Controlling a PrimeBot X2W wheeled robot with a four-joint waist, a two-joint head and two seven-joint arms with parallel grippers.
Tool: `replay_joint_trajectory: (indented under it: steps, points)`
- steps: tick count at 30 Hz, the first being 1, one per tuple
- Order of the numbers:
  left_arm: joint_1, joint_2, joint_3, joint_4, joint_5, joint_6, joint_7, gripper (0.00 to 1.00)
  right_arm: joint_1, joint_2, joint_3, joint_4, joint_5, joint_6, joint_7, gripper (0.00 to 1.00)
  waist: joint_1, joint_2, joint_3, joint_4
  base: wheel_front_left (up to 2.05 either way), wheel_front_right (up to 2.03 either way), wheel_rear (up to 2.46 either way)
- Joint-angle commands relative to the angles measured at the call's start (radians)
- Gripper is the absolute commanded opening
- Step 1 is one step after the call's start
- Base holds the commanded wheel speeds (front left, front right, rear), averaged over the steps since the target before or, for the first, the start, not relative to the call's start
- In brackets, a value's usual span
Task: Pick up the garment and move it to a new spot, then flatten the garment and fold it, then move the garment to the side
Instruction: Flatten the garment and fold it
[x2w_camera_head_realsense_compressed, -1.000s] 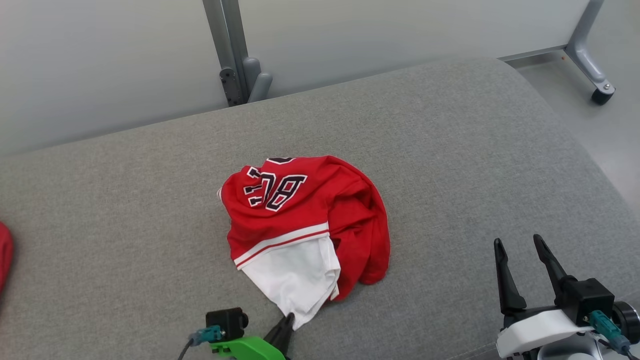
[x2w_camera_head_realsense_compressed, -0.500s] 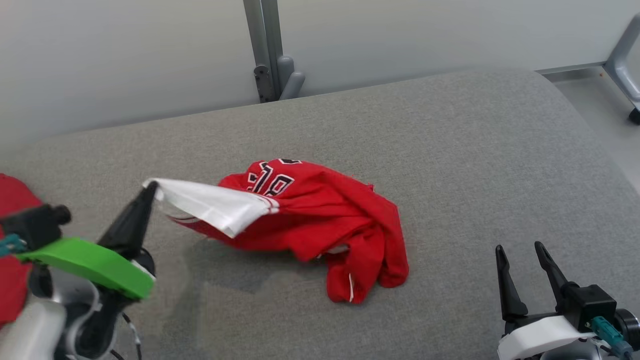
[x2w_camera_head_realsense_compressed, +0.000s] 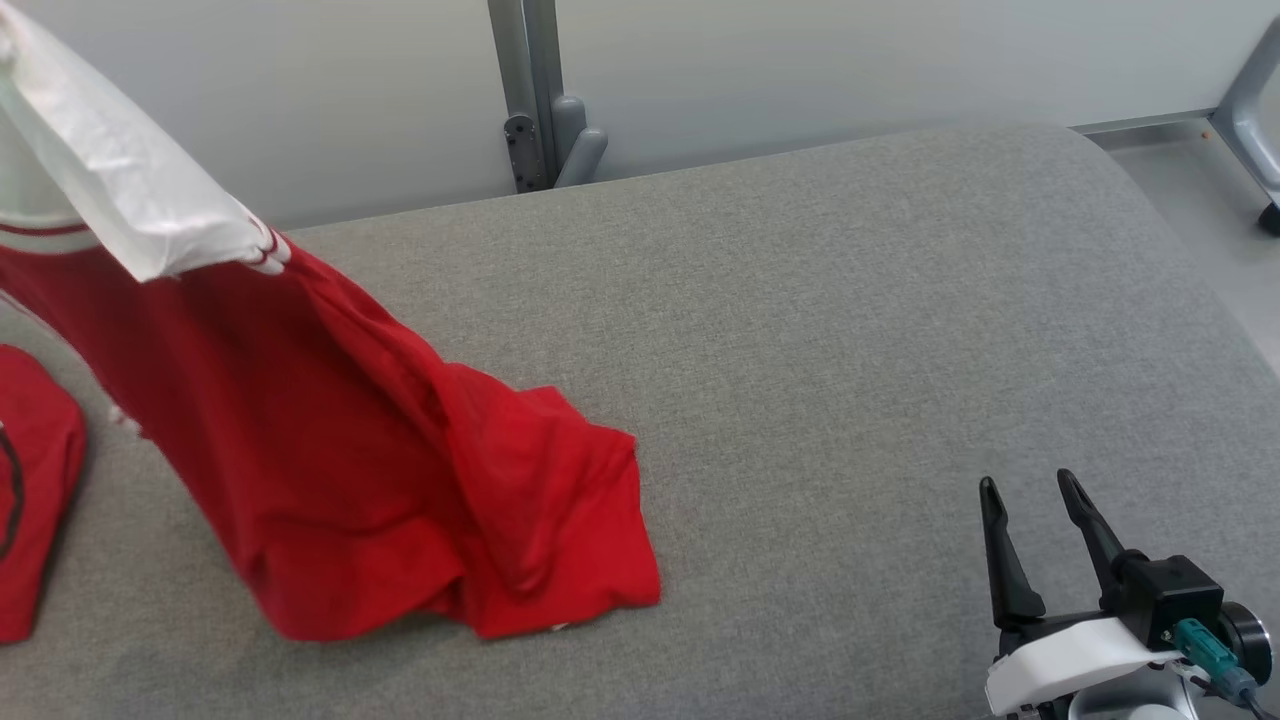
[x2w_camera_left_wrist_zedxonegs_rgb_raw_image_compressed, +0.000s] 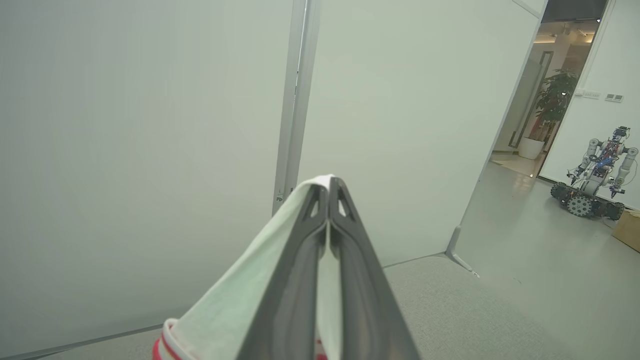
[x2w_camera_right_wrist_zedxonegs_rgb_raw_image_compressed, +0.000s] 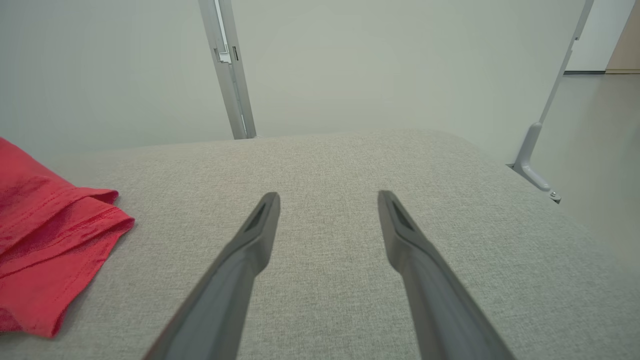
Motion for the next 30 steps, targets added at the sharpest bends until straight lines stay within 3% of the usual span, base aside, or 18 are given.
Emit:
replay_joint_trajectory:
  steps: [1, 17, 23, 30]
  points:
    - [-0.047, 0.017, -0.002, -0.003, -0.005, -0.007, 0.015, 0.0, -0.013, -0.003, 0.001, 0.003, 0.009, -0.001, -0.001, 1.0, 0.0, 0.0, 0.001, -0.01, 0.0, 0.0, 0.0]
    - [-0.36, 0.039, -0.036, -0.016, -0.133, -0.031, 0.19, 0.0, -0.012, -0.003, -0.002, 0.004, -0.005, -0.001, -0.001, 1.0, 0.0, 0.0, -0.006, -0.108, 0.0, 0.0, 0.0]
    - [-0.382, -0.038, -0.118, 0.06, -0.125, -0.033, 0.196, 0.0, -0.03, -0.002, 0.005, 0.006, 0.0, -0.001, -0.001, 1.0, 0.0, 0.0, 0.007, -0.127, 0.0, 0.0, 0.0]
    - [-0.412, -0.24, -0.294, 0.213, -0.065, -0.065, 0.138, 0.0, -0.07, -0.002, 0.05, 0.013, 0.01, -0.001, -0.001, 1.0, 0.0, 0.0, 0.038, -0.171, 0.0, 0.0, 0.0]
